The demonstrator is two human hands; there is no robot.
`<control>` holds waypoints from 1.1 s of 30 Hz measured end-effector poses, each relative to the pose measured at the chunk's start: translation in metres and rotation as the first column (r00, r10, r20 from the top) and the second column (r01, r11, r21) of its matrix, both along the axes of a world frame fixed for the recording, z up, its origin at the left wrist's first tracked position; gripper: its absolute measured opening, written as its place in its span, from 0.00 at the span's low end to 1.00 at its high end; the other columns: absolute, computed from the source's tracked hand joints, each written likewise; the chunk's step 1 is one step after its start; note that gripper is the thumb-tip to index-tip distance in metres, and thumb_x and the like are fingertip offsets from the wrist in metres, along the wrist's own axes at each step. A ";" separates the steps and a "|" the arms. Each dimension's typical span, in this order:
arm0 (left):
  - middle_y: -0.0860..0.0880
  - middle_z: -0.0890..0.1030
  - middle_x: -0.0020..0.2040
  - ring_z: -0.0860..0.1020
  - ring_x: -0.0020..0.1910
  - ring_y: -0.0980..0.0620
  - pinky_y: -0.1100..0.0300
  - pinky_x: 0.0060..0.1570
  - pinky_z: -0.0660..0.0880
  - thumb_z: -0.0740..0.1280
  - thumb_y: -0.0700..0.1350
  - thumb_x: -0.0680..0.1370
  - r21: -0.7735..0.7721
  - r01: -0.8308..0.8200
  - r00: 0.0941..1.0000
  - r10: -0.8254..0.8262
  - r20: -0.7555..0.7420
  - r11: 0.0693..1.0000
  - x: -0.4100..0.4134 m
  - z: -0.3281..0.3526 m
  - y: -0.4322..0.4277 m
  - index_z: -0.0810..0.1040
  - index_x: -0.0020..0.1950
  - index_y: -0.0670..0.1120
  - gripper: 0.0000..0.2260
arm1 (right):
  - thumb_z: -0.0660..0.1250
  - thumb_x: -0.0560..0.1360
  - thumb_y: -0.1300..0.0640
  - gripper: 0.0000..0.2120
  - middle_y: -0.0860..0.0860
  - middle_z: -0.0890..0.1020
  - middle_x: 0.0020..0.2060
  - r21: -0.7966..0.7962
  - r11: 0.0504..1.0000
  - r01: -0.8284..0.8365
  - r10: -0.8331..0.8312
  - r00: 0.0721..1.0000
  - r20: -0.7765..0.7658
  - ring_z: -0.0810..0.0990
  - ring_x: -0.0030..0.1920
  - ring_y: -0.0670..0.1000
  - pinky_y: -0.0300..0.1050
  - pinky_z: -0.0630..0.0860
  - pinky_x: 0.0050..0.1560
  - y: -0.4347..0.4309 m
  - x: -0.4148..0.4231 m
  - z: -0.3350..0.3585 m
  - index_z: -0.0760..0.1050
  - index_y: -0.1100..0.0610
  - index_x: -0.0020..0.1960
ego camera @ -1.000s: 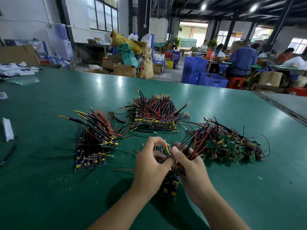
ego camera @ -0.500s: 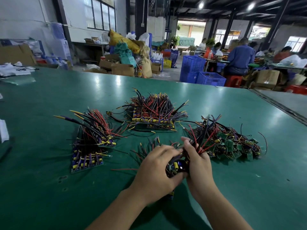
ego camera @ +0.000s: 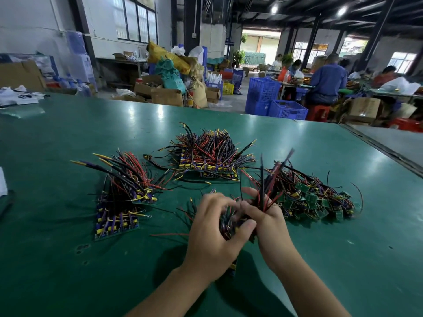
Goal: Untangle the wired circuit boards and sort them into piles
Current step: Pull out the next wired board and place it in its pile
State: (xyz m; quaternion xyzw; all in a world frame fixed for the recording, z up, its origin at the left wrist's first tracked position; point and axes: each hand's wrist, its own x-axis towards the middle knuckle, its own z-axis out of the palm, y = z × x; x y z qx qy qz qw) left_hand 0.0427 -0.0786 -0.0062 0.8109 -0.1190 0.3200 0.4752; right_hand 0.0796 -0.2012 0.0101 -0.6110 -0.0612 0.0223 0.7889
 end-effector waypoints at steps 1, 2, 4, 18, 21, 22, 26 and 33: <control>0.58 0.72 0.57 0.71 0.59 0.60 0.71 0.57 0.66 0.68 0.63 0.69 -0.067 -0.014 0.998 0.011 -0.054 0.998 0.000 0.003 0.000 0.74 0.61 0.52 0.24 | 0.62 0.77 0.71 0.13 0.51 0.81 0.33 -0.097 0.995 0.002 0.006 0.997 0.077 0.79 0.34 0.48 0.41 0.76 0.36 0.000 0.000 0.000 0.76 0.59 0.57; 0.60 0.70 0.60 0.69 0.62 0.63 0.74 0.58 0.64 0.69 0.66 0.66 -0.121 -0.008 0.990 -0.010 -0.143 0.993 0.001 0.005 0.001 0.70 0.65 0.54 0.31 | 0.63 0.77 0.71 0.14 0.49 0.80 0.33 -0.190 0.982 0.002 0.028 0.988 0.153 0.77 0.33 0.47 0.41 0.75 0.36 0.001 0.000 0.000 0.77 0.57 0.57; 0.61 0.70 0.64 0.67 0.65 0.66 0.76 0.60 0.62 0.71 0.68 0.59 -0.216 0.045 0.935 -0.117 -0.334 0.975 0.003 0.007 0.001 0.65 0.71 0.56 0.43 | 0.65 0.77 0.67 0.15 0.44 0.78 0.33 -0.376 0.926 -0.022 0.130 0.956 0.262 0.75 0.34 0.45 0.43 0.75 0.37 0.003 -0.003 -0.001 0.79 0.48 0.54; 0.47 0.84 0.39 0.84 0.44 0.50 0.61 0.45 0.78 0.64 0.35 0.79 -0.825 0.121 0.918 -0.379 -0.119 0.553 0.012 0.025 -0.001 0.74 0.44 0.44 0.06 | 0.72 0.70 0.58 0.40 0.38 0.81 0.44 -0.791 0.584 0.183 0.347 0.825 0.447 0.79 0.48 0.36 0.49 0.70 0.60 0.010 -0.009 0.015 0.54 0.53 0.75; 0.43 0.84 0.43 0.83 0.52 0.44 0.50 0.54 0.78 0.63 0.39 0.77 -0.937 0.134 0.871 -0.490 -0.044 0.323 0.013 0.033 0.007 0.73 0.48 0.38 0.04 | 0.75 0.69 0.50 0.38 0.31 0.79 0.42 -0.742 0.642 0.195 0.302 0.825 0.478 0.75 0.48 0.31 0.51 0.68 0.65 0.006 -0.008 0.017 0.58 0.46 0.73; 0.41 0.85 0.46 0.83 0.52 0.44 0.48 0.55 0.78 0.63 0.42 0.76 -0.947 0.135 0.853 -0.520 -0.038 0.291 0.013 0.034 0.009 0.75 0.47 0.37 0.08 | 0.76 0.69 0.49 0.38 0.27 0.77 0.46 -0.718 0.674 0.173 0.301 0.824 0.481 0.76 0.49 0.34 0.55 0.68 0.67 0.004 -0.008 0.018 0.59 0.43 0.72; 0.42 0.85 0.46 0.83 0.54 0.47 0.54 0.50 0.81 0.65 0.43 0.73 -0.952 0.228 0.824 -0.561 0.076 0.205 0.010 0.041 0.016 0.81 0.40 0.41 0.08 | 0.76 0.67 0.48 0.35 0.41 0.81 0.41 -0.588 0.806 0.073 0.266 0.842 0.470 0.77 0.36 0.50 0.55 0.77 0.44 0.004 -0.010 0.015 0.61 0.35 0.68; 0.46 0.83 0.41 0.84 0.49 0.48 0.56 0.49 0.81 0.65 0.39 0.72 -0.976 0.208 0.860 -0.486 0.154 0.061 0.022 0.035 0.022 0.79 0.39 0.41 0.04 | 0.73 0.70 0.56 0.21 0.42 0.83 0.44 -0.417 0.907 0.062 0.151 0.877 0.457 0.79 0.39 0.43 0.41 0.75 0.43 0.020 -0.012 -0.003 0.78 0.39 0.59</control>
